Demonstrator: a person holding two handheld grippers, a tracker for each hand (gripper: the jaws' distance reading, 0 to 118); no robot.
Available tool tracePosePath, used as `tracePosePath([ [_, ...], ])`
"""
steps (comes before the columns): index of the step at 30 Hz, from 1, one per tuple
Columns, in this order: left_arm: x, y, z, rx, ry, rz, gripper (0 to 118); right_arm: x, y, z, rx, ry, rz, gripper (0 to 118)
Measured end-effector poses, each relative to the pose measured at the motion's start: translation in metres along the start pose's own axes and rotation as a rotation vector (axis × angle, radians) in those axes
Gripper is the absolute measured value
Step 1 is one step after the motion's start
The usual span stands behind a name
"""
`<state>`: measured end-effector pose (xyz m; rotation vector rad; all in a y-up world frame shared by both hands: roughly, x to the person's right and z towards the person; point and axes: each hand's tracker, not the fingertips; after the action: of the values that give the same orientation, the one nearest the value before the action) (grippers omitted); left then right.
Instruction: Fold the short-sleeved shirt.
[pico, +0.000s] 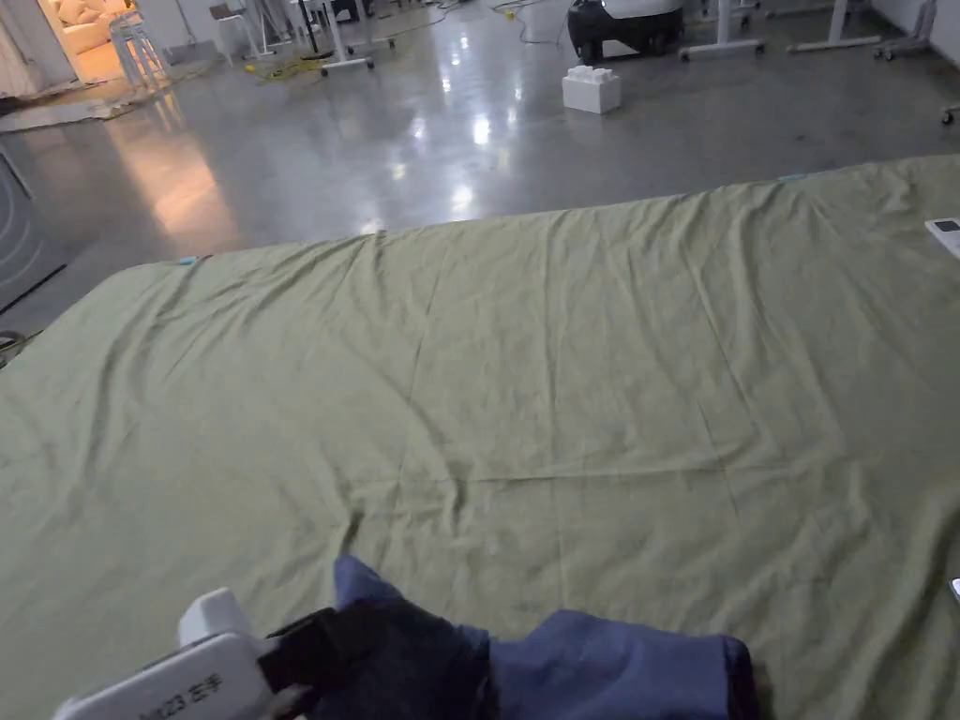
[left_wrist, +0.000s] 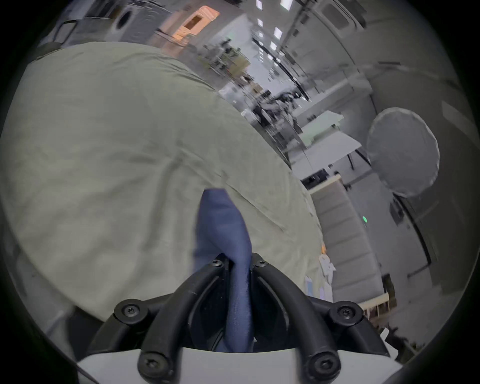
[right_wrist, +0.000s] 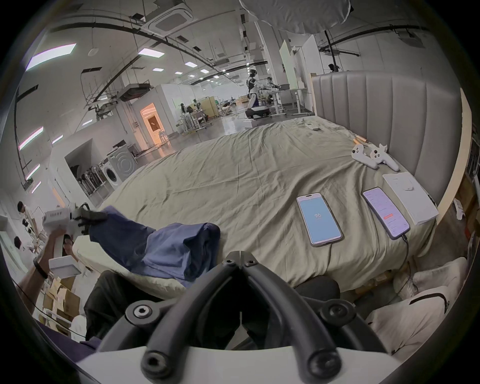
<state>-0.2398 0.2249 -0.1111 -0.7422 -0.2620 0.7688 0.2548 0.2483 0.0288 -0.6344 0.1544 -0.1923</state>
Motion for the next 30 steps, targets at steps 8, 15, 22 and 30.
tracePosePath([
  [8, 0.090, -0.085, -0.139, -0.301, 0.012, -0.290, 14, 0.012, -0.012, 0.028, 0.010, -0.083, 0.040, 0],
  [15, 0.104, -0.082, -0.123, -0.292, -0.089, -0.333, 83, 0.021, -0.028, 0.025, -0.045, -0.108, -0.022, 0],
  [22, 0.070, -0.084, -0.116, -0.244, -0.096, -0.163, 7, 0.014, -0.022, 0.008, -0.028, -0.016, -0.111, 0],
  [30, 0.042, -0.149, -0.206, -0.380, -0.082, -0.145, 0, 0.000, -0.025, 0.003, -0.058, 0.015, -0.083, 0],
])
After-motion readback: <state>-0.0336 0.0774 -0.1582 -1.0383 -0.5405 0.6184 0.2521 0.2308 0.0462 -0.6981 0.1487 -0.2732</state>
